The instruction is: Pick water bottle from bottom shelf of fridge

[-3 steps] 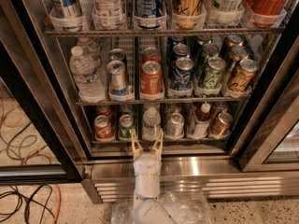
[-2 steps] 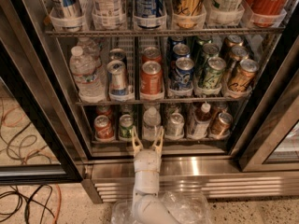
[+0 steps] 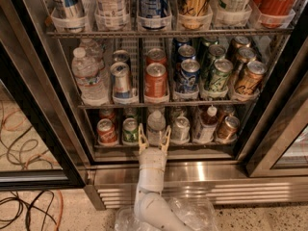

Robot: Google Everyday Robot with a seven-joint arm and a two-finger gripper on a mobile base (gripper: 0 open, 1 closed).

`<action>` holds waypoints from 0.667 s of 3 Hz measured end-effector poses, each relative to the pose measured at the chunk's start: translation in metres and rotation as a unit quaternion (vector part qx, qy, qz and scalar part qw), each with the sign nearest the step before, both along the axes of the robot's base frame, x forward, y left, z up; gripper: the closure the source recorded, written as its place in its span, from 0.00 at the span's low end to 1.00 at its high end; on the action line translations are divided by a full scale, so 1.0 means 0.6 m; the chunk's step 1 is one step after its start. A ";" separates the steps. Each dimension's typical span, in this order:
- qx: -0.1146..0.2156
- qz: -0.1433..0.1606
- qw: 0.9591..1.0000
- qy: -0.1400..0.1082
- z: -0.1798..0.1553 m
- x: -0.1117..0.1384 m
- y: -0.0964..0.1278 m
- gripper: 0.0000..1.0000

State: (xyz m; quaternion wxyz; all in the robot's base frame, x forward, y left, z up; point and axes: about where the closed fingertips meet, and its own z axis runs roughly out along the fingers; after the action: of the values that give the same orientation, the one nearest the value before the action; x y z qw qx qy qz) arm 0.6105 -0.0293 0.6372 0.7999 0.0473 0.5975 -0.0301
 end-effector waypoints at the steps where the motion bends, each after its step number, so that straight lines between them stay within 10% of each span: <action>1: 0.012 -0.013 1.000 0.006 -0.003 0.018 -0.011 0.34; 2: 0.020 -0.019 1.000 0.011 -0.007 0.036 -0.018 0.34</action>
Offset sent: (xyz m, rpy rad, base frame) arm 0.0342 -0.0146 -0.0093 0.0599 0.0385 -0.0517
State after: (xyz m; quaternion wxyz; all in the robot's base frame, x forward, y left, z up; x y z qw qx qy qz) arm 0.6323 -0.0403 0.6329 0.7912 0.0749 0.6060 -0.0341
